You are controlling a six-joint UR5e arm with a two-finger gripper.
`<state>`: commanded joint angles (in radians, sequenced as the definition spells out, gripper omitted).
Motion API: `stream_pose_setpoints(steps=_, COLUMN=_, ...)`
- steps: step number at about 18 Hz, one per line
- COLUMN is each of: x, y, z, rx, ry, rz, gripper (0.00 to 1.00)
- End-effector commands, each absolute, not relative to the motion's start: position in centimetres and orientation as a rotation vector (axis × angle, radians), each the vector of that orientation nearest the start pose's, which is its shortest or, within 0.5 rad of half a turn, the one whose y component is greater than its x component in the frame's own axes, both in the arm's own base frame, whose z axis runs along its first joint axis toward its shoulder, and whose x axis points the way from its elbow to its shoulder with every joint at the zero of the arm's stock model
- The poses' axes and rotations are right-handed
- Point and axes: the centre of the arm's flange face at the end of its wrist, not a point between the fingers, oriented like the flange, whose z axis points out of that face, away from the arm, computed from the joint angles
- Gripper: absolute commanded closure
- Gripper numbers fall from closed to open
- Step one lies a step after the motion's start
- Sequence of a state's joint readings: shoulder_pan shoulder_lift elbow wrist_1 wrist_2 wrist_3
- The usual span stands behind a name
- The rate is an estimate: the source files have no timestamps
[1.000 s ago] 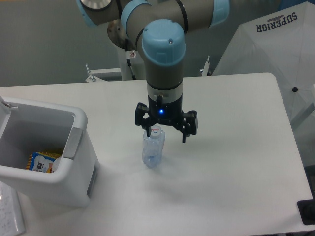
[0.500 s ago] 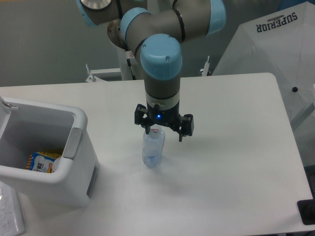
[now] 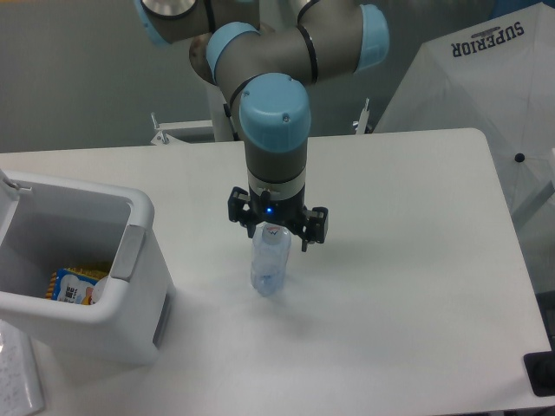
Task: Place the trash in the trash can
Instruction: 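Lower the gripper around the bottle neck and close it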
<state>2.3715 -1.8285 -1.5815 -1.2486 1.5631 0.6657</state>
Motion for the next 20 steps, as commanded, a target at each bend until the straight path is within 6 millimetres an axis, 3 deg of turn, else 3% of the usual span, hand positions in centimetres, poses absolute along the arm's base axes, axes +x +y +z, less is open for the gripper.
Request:
stream_pose_setpoints(steps=7, x=-32.9, y=50.9, z=37.7, rx=-3.076, ry=-0.204, rz=0.015, gripper=0.49)
stream_pose_setpoints(steps=14, x=-32.8, y=50.8, z=38.1, rx=-3.061, ry=-0.217, rz=-0.019, gripper=0.88)
stream_pose_setpoints(steps=20, x=-33.3, y=51.1, z=39.6, rx=-3.023, ry=-0.230, rz=-0.015, gripper=0.94)
